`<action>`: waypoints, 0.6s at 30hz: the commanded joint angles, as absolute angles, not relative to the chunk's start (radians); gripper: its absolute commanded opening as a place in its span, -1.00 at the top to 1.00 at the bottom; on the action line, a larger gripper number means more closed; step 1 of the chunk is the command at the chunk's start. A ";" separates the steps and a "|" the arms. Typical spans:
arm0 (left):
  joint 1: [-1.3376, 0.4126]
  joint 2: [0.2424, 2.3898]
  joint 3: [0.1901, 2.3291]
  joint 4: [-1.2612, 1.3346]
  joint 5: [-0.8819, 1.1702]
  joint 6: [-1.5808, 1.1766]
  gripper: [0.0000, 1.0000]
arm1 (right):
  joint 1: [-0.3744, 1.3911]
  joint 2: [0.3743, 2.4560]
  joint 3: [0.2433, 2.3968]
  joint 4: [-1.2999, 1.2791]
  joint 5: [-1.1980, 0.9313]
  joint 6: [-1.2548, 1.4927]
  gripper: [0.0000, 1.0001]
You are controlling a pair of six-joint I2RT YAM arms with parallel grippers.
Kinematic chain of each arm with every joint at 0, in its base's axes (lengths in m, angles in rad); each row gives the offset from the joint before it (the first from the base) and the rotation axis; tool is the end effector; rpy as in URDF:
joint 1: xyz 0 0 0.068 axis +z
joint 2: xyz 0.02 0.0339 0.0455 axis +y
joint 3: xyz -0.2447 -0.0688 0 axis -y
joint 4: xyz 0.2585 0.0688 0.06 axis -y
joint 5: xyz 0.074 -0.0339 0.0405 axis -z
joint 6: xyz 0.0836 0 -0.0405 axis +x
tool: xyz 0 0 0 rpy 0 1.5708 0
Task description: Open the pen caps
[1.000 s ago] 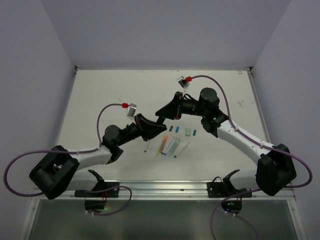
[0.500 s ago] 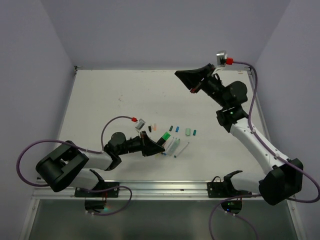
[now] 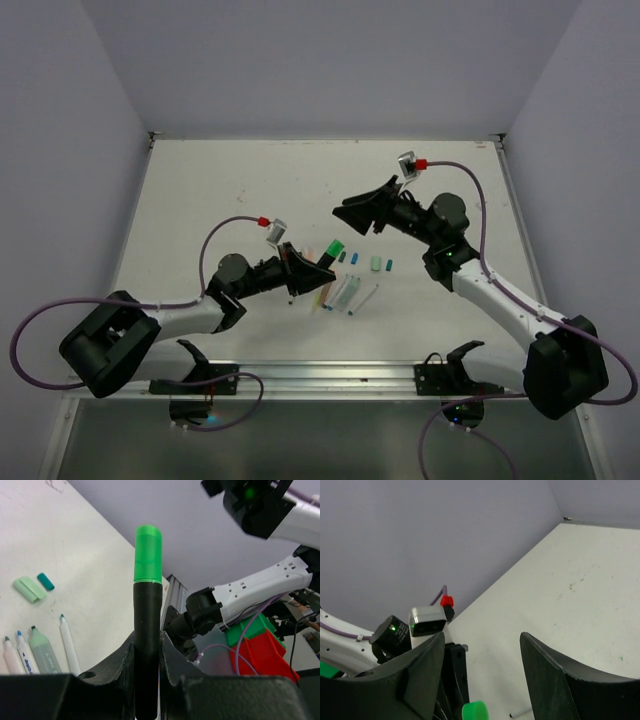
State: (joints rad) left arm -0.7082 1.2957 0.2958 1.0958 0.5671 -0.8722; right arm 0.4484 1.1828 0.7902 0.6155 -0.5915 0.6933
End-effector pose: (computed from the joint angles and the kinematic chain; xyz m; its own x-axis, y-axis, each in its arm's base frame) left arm 0.1892 -0.2212 0.1778 -0.6843 -0.2643 -0.6796 0.6698 0.1406 -0.7291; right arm 0.2763 0.1847 0.3282 -0.3900 0.4011 -0.8289 -0.7810 0.3328 0.5285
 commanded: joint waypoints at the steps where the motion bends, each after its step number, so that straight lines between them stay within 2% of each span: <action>1: -0.707 1.267 0.354 1.127 0.491 -0.848 1.00 | 0.480 1.161 0.743 0.659 -0.586 0.713 -0.32; 7: -0.709 1.267 0.387 1.143 0.437 -0.856 1.00 | 0.549 1.209 0.683 0.770 -0.561 0.764 -0.31; 14: -0.707 1.258 0.393 1.150 0.417 -0.854 1.00 | 0.580 1.259 0.678 0.847 -0.558 0.792 -0.15; 18: -0.709 1.252 0.394 1.161 0.422 -0.851 1.00 | 0.583 1.279 0.672 0.873 -0.561 0.807 0.04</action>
State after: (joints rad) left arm -0.7082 1.2778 0.3607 1.0988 0.4412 -0.8719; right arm 0.5766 1.2701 0.6781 0.7803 -0.5739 0.7868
